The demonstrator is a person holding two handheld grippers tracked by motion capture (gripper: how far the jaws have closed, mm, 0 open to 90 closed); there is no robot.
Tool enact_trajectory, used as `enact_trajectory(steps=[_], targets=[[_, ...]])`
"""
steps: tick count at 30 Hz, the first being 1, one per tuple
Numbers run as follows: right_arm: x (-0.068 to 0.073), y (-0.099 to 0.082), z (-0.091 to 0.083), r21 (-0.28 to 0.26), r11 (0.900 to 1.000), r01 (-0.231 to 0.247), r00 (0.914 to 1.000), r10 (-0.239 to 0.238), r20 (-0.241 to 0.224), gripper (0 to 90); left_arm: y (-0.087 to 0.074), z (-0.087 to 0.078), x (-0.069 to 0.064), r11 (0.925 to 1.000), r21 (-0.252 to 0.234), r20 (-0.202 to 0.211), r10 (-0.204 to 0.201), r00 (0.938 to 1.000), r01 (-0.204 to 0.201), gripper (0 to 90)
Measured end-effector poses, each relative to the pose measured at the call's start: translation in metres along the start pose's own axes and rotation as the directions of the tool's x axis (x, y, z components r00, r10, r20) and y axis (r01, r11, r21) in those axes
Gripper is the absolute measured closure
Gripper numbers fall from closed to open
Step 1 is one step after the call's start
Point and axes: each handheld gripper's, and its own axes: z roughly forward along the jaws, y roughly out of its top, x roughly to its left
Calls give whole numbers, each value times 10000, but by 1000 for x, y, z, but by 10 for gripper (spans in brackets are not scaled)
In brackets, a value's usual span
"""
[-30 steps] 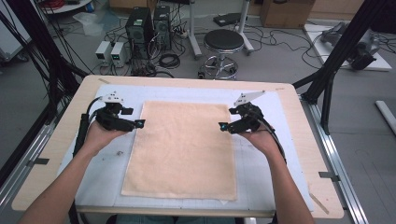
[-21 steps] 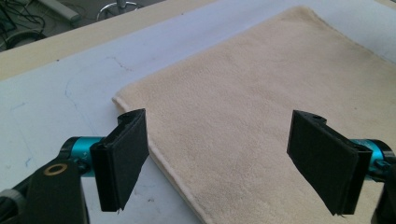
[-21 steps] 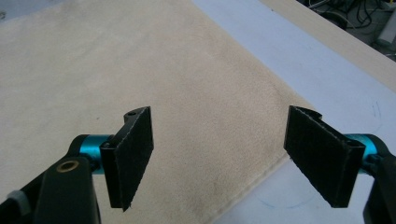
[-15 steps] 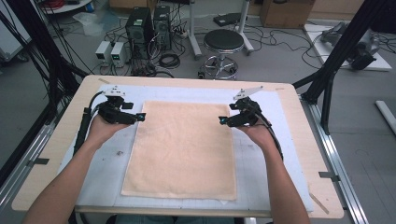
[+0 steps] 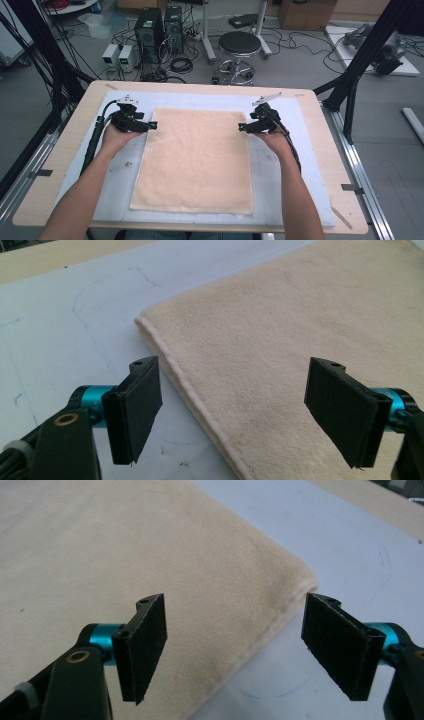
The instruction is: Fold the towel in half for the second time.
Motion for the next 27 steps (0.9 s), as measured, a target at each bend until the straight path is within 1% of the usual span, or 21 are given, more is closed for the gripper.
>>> enact_trajectory(steps=[1, 3, 4, 6, 9, 12, 14, 16, 18, 19, 20, 21, 22, 24, 25, 26, 27], targets=[[-1, -1, 2, 102, 9999, -127, 9999, 127, 27, 258, -1, 2, 1, 10000, 85, -34, -28, 10000, 29, 234], [-3, -3, 6, 175, 9998, -95, 9999, 93, 101, 258, -4, 6, 3, 9998, 176, -12, -117, 9999, 117, 235], [-3, -3, 7, 177, 9998, -132, 9998, 129, 135, 258, -4, 7, 3, 9997, 231, -16, -107, 9999, 107, 236], [-4, -4, 10, 115, 9994, -322, 9995, 322, 24, 258, -7, 10, 2, 9992, 404, -87, 46, 10000, -42, 251], [-4, -5, 14, 311, 9986, -430, 9991, 429, 43, 258, -11, 15, 4, 9987, 484, -136, -139, 9998, 145, 260], [-5, -7, 19, 632, 9960, -625, 9980, 619, 106, 262, -14, 21, 5, 9965, 790, -258, -258, 9993, 278, 289], [-4, -8, 23, 823, 9943, -683, 9977, 678, 81, 281, -17, 24, 6, 9953, 898, -292, -342, 9990, 367, 310], [-2, -9, 28, 1016, 9927, -650, 9979, 647, 66, 307, -20, 26, 6, 9963, 740, -404, -410, 9983, 439, 329], [-1, -10, 33, 1301, 9900, -541, 9985, 543, 23, 332, -19, 26, 5, 9962, 708, -512, -481, 9975, 517, 348], [-1, -12, 35, 1358, 9885, -670, 9977, 669, 47, 340, -19, 25, 4, 9960, 790, -605, -367, 9975, 414, 364], [-2, -12, 35, 1278, 9881, -855, 9963, 853, 72, 359, -19, 26, 3, 9962, 757, -524, -388, 9979, 427, 395], [-4, -13, 34, 1208, 9882, -937, 9956, 938, 48, 378, -18, 26, 3, 9963, 797, -346, -306, 9989, 332, 439], [-4, -13, 34, 1218, 9876, -992, 9951, 985, 116, 399, -18, 27, 1, 9965, 780, -324, -286, 9991, 311, 489], [-2, -12, 34, 1253, 9876, -949, 9955, 944, 101, 452, -17, 29, -4, 9965, 816, -550, -150, 9984, 195, 520], [-1, -11, 35, 1233, 9887, -849, 9964, 847, 73, 480, -17, 29, -4, 9965, 791, -509, -246, 9984, 286, 542], [0, -11, 35, 1242, 9876, -964, 9953, 960, 92, 501, -17, 29, -4, 9962, 787, -448, -338, 9984, 372, 589], [0, -11, 35, 1237, 9874, -983, 9951, 981, 78, 531, -17, 29, -4, 9961, 791, -430, -358, 9984, 392, 602]])
